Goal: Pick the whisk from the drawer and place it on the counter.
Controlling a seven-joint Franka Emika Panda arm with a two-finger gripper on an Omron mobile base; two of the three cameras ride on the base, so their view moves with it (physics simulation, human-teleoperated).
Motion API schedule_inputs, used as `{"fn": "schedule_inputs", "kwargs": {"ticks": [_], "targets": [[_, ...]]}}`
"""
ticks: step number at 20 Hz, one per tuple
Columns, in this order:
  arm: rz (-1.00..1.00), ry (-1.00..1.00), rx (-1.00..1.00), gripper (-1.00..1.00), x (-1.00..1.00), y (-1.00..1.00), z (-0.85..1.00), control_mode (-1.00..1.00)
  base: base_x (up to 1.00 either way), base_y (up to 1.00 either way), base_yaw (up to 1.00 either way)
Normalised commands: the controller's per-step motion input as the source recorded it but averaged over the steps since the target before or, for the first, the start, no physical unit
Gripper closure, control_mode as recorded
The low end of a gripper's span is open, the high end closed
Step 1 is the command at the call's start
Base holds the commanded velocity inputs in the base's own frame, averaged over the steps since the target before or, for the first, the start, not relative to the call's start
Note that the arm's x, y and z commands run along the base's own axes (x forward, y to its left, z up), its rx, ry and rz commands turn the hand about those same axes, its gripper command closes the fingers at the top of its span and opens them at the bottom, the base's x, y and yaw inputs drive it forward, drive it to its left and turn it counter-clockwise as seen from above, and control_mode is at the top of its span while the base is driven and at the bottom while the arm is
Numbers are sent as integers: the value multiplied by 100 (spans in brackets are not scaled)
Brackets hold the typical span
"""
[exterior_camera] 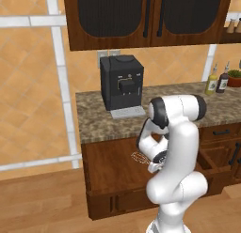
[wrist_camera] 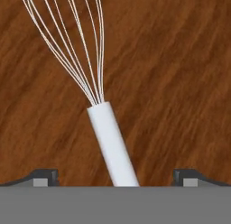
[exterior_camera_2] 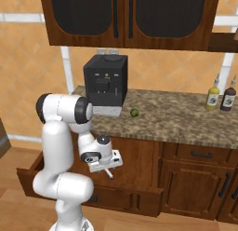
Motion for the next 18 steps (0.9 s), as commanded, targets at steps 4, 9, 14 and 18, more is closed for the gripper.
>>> {"fn": "schedule_inputs", "kwargs": {"ticks": [4, 9, 14, 18], "targets": [[4, 0, 0, -100, 9, -4, -23, -100, 0, 0, 0], [4, 0, 0, 100, 9, -3, -22, -100, 0, 0, 0], [0, 0, 0, 100, 0, 0, 0, -100, 0, 0, 0], [0, 0, 0, 100, 0, 0, 0, -100, 0, 0, 0]]}}
